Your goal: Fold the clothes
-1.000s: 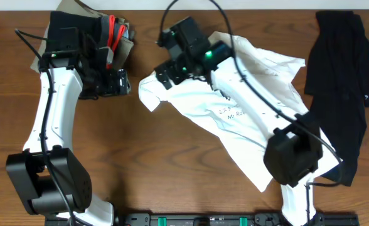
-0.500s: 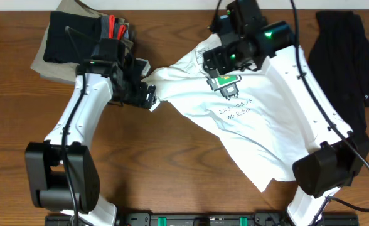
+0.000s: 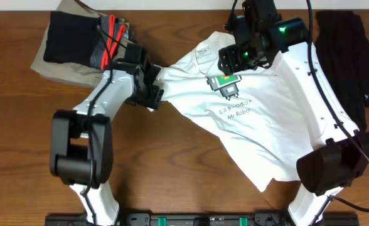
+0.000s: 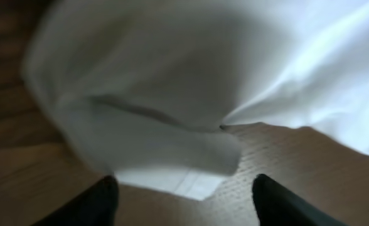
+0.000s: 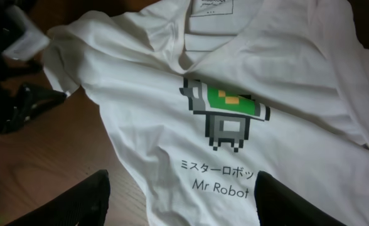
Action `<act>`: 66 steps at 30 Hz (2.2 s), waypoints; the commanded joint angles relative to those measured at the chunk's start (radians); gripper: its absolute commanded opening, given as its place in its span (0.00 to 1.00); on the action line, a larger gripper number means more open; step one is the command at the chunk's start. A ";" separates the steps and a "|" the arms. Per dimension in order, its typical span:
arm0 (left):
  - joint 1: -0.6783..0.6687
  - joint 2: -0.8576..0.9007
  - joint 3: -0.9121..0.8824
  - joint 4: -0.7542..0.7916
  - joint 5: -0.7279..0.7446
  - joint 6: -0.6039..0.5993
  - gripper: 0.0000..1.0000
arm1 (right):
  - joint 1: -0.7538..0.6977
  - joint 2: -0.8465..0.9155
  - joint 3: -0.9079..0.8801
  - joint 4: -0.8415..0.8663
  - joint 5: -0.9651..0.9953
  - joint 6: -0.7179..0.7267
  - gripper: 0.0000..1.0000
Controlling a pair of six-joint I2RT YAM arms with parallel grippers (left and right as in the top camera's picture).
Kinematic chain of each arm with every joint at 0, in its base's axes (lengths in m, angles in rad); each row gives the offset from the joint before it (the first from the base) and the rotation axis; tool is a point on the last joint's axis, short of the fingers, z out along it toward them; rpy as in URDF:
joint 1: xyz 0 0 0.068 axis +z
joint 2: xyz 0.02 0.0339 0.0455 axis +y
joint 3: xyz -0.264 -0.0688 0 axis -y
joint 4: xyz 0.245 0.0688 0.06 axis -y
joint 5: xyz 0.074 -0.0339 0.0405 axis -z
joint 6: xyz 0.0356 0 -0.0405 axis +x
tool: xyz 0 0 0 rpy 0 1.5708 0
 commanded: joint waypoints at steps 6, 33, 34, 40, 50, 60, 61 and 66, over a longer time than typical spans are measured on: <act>-0.002 0.069 -0.006 0.026 -0.024 -0.004 0.30 | -0.002 -0.001 0.011 -0.022 0.006 0.002 0.68; 0.033 -0.509 0.070 -0.074 -0.283 -0.171 0.06 | 0.082 -0.001 -0.043 -0.360 0.075 0.030 0.57; 0.037 -0.513 0.070 -0.072 -0.306 -0.185 0.06 | 0.083 -0.001 -0.067 -0.355 0.089 0.040 0.57; 0.100 -0.518 0.070 -0.067 -0.370 -0.232 0.06 | 0.070 -0.001 -0.273 -0.244 0.093 0.071 0.56; 0.179 -0.521 0.070 -0.074 -0.367 -0.296 0.06 | 0.051 -0.001 -0.557 -0.019 0.080 0.082 0.12; 0.177 -0.521 0.070 -0.120 -0.356 -0.341 0.06 | 0.027 0.000 -0.790 0.276 0.080 0.120 0.01; 0.177 -0.521 0.070 -0.124 -0.356 -0.342 0.06 | 0.020 0.000 -0.795 0.293 0.081 0.127 0.01; 0.177 -0.521 0.070 -0.140 -0.300 -0.346 0.06 | -0.017 0.000 -0.818 0.396 0.090 0.127 0.01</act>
